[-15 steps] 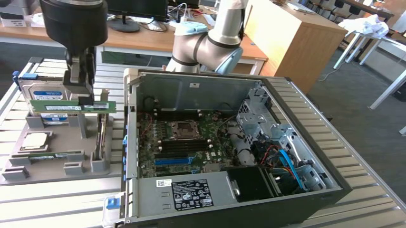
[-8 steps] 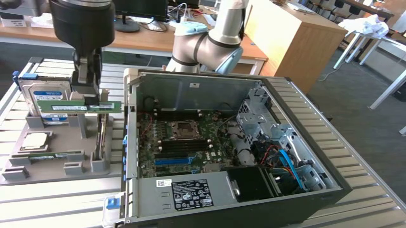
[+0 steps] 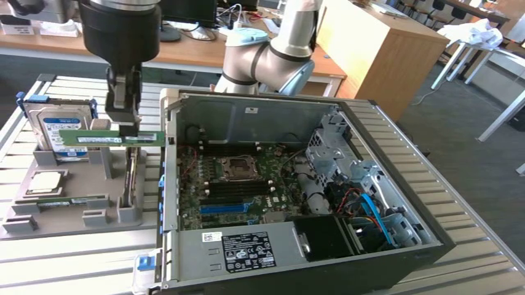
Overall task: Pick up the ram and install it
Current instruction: 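Pick up the ram and move it above insertion slot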
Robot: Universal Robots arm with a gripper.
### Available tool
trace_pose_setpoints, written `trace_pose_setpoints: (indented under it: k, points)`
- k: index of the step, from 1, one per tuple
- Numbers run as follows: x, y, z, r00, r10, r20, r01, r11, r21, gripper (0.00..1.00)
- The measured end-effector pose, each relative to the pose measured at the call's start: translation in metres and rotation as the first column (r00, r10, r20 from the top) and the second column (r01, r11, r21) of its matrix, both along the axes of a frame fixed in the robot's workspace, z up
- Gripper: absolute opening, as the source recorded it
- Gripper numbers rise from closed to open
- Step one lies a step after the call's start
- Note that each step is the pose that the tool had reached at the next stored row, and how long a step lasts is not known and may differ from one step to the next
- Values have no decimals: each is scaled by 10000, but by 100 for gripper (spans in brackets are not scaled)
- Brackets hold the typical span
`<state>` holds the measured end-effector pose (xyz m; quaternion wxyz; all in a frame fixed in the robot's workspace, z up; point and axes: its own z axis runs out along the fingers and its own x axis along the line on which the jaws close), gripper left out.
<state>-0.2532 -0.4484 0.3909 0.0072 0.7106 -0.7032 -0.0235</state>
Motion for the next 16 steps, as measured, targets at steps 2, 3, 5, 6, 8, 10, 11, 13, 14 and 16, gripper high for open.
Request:
trace_pose_setpoints:
  k: [2, 3, 5, 6, 8, 10, 11, 13, 14, 16]
  points:
    - [33, 0, 0, 10000, -2, 0, 2, 10000, 0, 11]
    - [50, 0, 0, 10000, -2, -1, 2, 10000, 0, 11]
    - [83, 0, 0, 10000, -1, 0, 1, 10000, -1, 11]
    - [99, 0, 0, 10000, -1, -1, 1, 10000, -1, 11]
    - [132, 0, 0, 10000, -1, 0, 1, 10000, -1, 11]
    - [164, 0, 0, 10000, -1, -1, 1, 10000, 0, 11]
    - [181, 0, 0, 10000, -1, 0, 1, 10000, -1, 11]
    - [216, 0, 0, 10000, 0, -1, 0, 10000, -1, 11]
    - [235, 0, 1, 10000, -1, -1, 1, 10000, -1, 11]
    - [272, 0, 0, 10000, -2, 0, 2, 10000, -1, 11]
